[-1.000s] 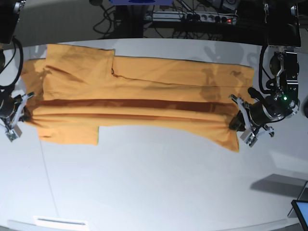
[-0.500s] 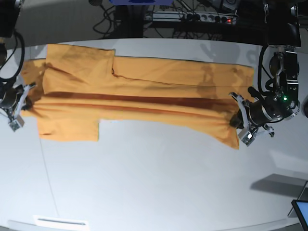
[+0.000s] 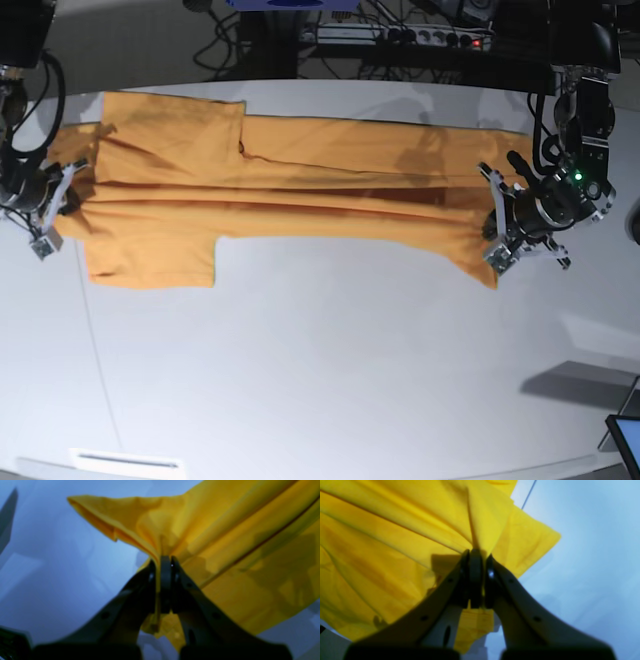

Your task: Fold the T-shirt properly

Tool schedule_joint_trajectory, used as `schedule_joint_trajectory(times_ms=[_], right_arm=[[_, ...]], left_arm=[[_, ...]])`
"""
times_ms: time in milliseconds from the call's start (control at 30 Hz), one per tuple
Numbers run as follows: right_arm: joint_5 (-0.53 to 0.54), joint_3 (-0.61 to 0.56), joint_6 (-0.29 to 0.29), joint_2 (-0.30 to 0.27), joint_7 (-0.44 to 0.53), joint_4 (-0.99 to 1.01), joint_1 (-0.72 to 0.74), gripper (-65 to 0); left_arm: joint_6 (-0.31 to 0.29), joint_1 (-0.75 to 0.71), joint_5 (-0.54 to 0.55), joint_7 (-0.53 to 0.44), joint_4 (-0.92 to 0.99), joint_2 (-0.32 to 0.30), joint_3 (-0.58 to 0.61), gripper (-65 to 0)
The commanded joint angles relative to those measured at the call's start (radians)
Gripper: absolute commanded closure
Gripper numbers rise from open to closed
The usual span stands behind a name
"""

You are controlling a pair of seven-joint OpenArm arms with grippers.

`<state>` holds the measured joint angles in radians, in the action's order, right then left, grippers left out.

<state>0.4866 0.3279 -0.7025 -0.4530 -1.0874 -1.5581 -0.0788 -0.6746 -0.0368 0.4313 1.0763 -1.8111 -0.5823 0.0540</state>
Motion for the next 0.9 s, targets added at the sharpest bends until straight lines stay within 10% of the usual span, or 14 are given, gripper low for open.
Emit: schedule_joint_trajectory(times_ms=[0,500,867], right_arm=[[-0.004,0.012,0.004,-0.020,0.008,-0.017,0.012,-0.1],[0.001,0.012,0.004,-0.019,0.006,-0.017,-0.032,-1.3],[-0.004,0.012,0.004,-0.020,0.006,-0.017,-0.039,-38.9]], left_arm=[[0.006,0.005,-0.038,0.000,-0.014,-0.025,-0.013,0.0],[0.000,-0.004,-0.153,0.000,-0.017,-0.020,-0.003,0.0],[0.000,-0.004,-0.159,-0.005,-0.025,-0.020,-0.003,0.0]])
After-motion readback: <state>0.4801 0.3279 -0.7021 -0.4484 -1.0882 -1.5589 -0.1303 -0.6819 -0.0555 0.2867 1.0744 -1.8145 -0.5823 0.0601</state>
